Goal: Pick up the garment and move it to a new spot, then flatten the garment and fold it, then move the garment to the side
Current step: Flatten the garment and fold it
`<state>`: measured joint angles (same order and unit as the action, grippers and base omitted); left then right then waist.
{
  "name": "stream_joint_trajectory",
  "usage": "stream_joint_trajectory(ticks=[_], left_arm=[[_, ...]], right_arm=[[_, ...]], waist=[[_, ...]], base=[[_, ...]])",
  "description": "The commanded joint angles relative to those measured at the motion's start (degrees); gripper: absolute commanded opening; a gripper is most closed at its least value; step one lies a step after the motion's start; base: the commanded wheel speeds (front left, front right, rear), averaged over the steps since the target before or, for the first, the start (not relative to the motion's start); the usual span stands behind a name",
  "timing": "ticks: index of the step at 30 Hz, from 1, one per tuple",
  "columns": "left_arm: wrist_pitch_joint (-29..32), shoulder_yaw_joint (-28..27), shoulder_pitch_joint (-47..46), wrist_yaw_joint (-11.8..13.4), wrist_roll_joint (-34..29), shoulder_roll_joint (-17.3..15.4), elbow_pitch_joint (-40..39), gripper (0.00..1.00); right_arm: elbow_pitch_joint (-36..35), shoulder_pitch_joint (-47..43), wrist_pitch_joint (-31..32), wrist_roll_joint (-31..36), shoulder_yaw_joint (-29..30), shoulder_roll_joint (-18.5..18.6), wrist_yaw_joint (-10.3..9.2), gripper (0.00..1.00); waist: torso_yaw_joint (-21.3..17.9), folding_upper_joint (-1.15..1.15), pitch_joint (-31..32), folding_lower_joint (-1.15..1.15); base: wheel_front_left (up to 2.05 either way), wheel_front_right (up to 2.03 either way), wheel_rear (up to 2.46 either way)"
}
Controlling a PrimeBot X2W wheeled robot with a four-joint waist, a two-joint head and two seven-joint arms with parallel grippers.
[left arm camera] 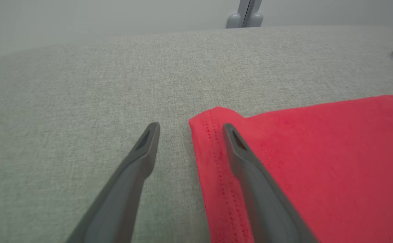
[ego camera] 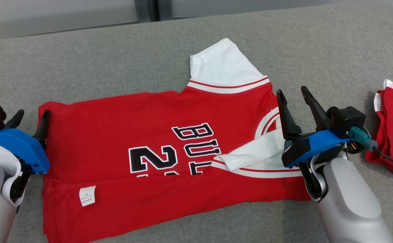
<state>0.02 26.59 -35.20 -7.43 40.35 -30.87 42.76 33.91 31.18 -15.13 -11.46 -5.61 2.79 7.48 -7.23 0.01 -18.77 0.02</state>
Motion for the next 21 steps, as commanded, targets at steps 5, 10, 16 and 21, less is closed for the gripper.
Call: stream_joint_trajectory(ticks=[5, 10, 16, 21], left_arm=[[-0.19, 3.74, -3.56, -0.08, 4.84, -1.25, 1.28, 1.00], [-0.17, 8.19, -4.46, -0.08, 7.07, -1.33, 1.22, 1.00], [0.78, 16.32, -6.23, -0.14, 10.53, -0.68, -0.80, 0.00], [-0.96, 22.63, -9.37, -0.16, 12.42, -0.24, -3.38, 0.00]], right_arm=[[0.46, 3.91, 0.00, 0.07, -1.30, 0.22, 0.03, 1.00], [1.62, 7.71, 0.98, 2.08, -1.79, 0.24, 0.03, 1.00], [3.18, 15.31, 6.71, 8.02, -0.66, 0.24, 0.03, 1.00], [5.98, 22.15, 12.85, 12.83, 2.23, 0.16, 0.02, 1.00]], waist=[[-0.10, -0.01, -3.91, -0.02], [0.12, -0.01, -5.96, -0.02], [2.14, -0.01, -8.66, -0.02], [5.34, -0.01, -11.37, -0.02]], base=[[0.00, 0.00, 0.00], [0.00, 0.00, 0.00], [0.00, 0.00, 0.00], [0.00, 0.00, 0.00]])
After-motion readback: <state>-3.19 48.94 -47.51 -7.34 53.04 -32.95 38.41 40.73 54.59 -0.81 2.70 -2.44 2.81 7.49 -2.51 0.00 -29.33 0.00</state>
